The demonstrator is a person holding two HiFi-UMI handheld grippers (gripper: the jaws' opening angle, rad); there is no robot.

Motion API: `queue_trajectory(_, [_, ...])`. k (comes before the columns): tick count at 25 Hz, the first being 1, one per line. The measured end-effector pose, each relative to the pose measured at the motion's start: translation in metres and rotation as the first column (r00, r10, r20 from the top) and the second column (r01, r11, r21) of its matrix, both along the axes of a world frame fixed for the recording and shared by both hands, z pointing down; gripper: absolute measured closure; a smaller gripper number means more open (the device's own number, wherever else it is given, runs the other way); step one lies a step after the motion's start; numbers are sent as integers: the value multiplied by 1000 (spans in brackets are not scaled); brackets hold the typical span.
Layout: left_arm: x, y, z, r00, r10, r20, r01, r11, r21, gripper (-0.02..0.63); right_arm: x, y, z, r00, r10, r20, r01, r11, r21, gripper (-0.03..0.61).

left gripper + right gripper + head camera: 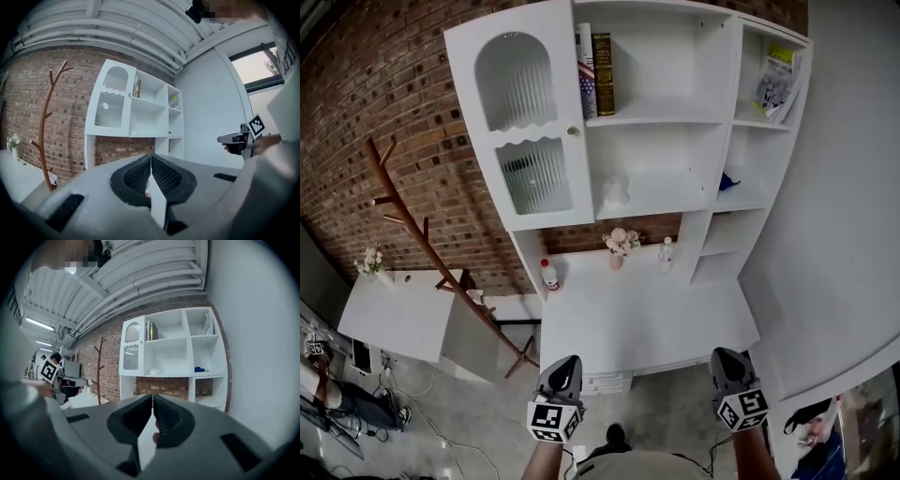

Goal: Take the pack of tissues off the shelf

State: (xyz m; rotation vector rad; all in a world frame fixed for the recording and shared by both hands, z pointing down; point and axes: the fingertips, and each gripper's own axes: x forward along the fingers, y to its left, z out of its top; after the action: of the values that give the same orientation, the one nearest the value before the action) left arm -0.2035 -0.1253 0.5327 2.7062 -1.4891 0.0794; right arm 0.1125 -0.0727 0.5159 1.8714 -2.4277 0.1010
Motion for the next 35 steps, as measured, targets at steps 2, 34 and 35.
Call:
queue_trajectory(2, [-5,-14,1,1000,7,-1,-7,1000,-3,588,-5,-11,1,1000,9,0,-9,1000,-3,549])
queue_trajectory(34, [35,-110,2,999,-39,-5,39,999,-1,588,14,-146,1,994,-108,-5,108,994,-14,549])
queue_trajectory(35, [39,-114,1,999,-51,-4,51,999,4,588,18,-152,0,992,-123,-4,123,992,-13,549])
